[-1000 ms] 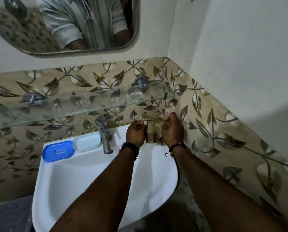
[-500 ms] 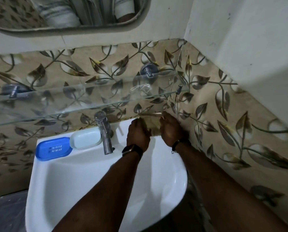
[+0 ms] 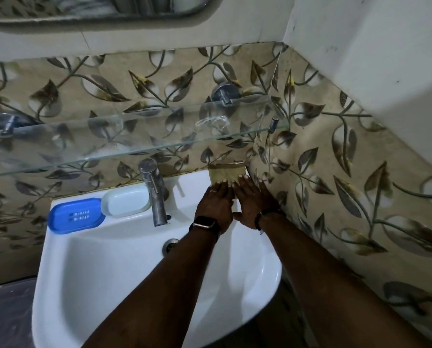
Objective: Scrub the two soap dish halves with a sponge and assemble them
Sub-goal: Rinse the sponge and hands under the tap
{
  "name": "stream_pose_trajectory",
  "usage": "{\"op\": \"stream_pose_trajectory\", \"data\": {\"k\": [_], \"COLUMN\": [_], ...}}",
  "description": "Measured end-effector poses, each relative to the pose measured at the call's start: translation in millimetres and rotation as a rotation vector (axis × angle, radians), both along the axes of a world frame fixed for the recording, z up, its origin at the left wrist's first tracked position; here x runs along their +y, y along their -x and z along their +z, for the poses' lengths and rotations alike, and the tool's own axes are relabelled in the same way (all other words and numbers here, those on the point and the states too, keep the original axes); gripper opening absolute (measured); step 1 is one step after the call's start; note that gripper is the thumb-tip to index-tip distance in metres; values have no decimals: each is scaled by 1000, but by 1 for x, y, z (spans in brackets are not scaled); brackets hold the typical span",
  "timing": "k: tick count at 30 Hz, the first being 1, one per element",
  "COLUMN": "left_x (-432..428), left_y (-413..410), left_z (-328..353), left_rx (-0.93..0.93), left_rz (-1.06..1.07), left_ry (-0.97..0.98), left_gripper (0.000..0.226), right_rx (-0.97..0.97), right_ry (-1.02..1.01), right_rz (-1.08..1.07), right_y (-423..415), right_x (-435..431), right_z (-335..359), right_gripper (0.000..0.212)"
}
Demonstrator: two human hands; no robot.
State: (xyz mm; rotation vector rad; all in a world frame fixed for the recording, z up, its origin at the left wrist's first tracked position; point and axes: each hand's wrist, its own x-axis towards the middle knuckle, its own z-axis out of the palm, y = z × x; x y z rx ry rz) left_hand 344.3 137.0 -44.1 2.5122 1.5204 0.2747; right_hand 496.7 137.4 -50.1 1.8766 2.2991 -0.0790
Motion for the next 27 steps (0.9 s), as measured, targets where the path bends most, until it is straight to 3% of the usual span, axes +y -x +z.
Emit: {"op": "stream_pose_trajectory", "data": {"k": [8, 15, 19, 27], "left_x": [-21, -60, -91, -152], "left_y": [6, 20, 54, 179], "left_z": [40, 96, 116, 131], "left_rx": [-54, -172, -204, -155], "left_rz": [0, 41, 108, 390], "left_ry": [-92, -233, -314, -499], "left_gripper": [52, 50, 49, 51], "right_rx": [246, 287, 299, 411], "right_ry": [-283, -433, -572, -537], "right_rz": [-46, -34, 95, 404], "right_y": [9, 21, 49, 170], "right_x": [-36, -69, -83, -101], "right_z": [43, 98, 119, 148], "right_gripper": [65, 65, 64, 65]}}
